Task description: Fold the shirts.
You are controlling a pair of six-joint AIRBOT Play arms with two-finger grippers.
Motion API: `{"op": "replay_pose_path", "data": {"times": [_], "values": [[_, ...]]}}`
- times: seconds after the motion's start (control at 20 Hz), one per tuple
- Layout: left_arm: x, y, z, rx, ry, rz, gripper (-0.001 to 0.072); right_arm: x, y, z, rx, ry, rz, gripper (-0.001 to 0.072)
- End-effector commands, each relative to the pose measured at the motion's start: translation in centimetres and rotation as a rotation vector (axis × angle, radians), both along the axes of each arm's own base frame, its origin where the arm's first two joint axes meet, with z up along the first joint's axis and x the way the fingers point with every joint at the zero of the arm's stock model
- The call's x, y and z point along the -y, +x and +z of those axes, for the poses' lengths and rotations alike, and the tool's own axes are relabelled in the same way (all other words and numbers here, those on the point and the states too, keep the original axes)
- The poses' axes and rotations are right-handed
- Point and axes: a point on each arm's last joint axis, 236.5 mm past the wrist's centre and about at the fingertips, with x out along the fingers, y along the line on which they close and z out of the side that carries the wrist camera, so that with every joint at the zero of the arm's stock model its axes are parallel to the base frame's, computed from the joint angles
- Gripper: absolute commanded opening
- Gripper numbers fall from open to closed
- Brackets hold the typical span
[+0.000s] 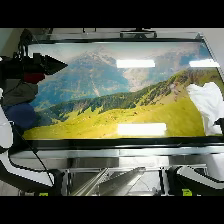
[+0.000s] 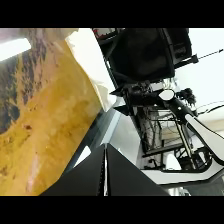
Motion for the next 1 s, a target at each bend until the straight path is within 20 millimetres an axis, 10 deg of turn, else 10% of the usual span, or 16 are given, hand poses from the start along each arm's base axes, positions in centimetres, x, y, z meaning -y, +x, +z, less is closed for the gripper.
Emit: {"op": "replay_pose_path", "data": {"times": [0.0,0.15,0.3,0.4,0.75,0.95], "values": [[0.2,-0.8,0.1,-0.006,-0.002,-0.032,0.0013,-3.1,-1.7,3.7,-0.067,0.077,0.133,0.0697],[0.0,-1.7,0.5,0.027,0.05,-0.076,-0.0005,-5.5,2.3,10.9,0.069,-0.003,0.28,0.0694],[-0.1,-2.6,1.5,0.077,0.126,-0.067,-0.0005,-11.7,7.1,16.6,0.264,-0.029,0.435,0.0155],[0.3,-3.9,1.0,0.052,0.155,-0.039,-0.0004,-16.5,9.1,18.4,0.341,-0.012,0.558,0.007],[2.6,-15.8,-8.1,-0.226,0.221,0.023,-0.0002,-35.7,7.0,16.5,0.34,0.11,1.111,0.0026],[3.0,-20.8,-12.2,-0.29,0.266,0.056,-0.0002,-40.5,5.2,13.9,0.322,0.167,1.208,0.0026]]}}
